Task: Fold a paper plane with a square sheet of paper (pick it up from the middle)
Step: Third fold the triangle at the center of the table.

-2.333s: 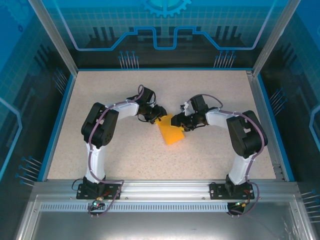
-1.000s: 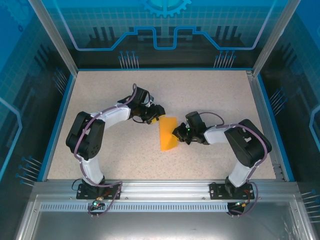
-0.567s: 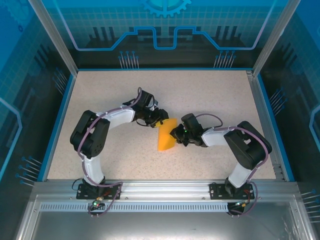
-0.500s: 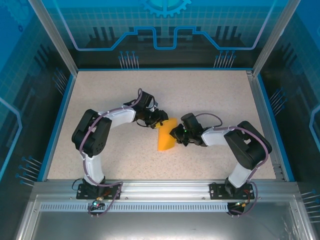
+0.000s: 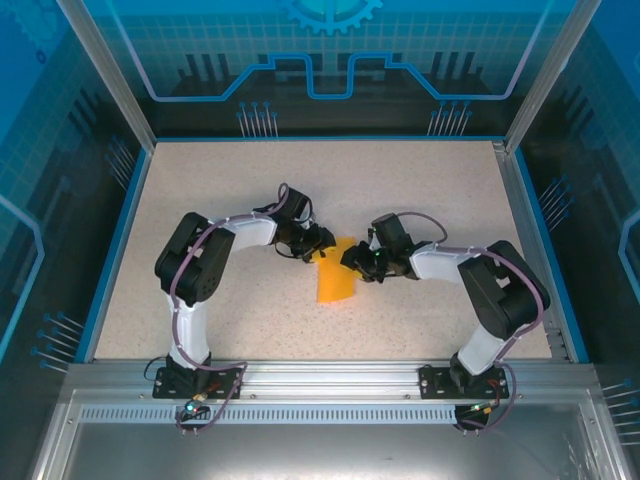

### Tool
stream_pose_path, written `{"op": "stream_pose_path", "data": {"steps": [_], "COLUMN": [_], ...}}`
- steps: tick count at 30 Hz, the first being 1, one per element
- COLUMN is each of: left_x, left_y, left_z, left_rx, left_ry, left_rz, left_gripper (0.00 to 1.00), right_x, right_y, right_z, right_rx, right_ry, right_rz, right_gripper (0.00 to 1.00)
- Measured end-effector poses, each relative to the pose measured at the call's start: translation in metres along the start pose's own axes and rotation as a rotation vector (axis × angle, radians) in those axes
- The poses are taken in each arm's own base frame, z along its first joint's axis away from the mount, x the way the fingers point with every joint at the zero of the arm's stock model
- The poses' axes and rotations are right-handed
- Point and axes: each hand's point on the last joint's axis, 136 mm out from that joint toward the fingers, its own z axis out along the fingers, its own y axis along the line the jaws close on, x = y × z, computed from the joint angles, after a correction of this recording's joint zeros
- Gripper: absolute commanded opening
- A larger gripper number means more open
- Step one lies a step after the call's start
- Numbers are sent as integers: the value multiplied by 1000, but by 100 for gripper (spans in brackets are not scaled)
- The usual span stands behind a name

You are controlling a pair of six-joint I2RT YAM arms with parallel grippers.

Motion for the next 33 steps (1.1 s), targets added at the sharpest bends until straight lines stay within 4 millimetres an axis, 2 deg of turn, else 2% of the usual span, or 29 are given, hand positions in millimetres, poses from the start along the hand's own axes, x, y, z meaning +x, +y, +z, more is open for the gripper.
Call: {"op": "stream_pose_path", "data": {"steps": [4, 12, 17, 22, 28, 30, 33], "left_x": [-3, -9, -12, -10, 15, 33, 70], "left_y": [-3, -8, -13, -18, -34, -41, -49], "left_z": [2, 4, 2, -8, -51, -60, -59], "left_rx": [2, -5, -7, 1, 32, 24, 23], "left_ry": [-2, 2, -5, -26, -123, -162, -188], "left_rz": [19, 81, 122, 180, 345, 447, 642], "left_gripper": [43, 44, 50, 54, 56, 55, 55], "right_x": [-6, -22, -26, -27, -26, -26, -27], "right_y": [1, 10, 3, 5, 4, 2, -1], "right_z": [1, 1, 1, 1, 0, 0, 1], "right_rx": [-10, -15, -3, -14, -15, -14, -10], "right_ry": [39, 67, 70, 73, 81, 86, 89], "right_rz": [-37, -117, -108, -93, -72, -67, -52], "right_gripper": [35, 19, 10, 10, 12, 12, 12]}}
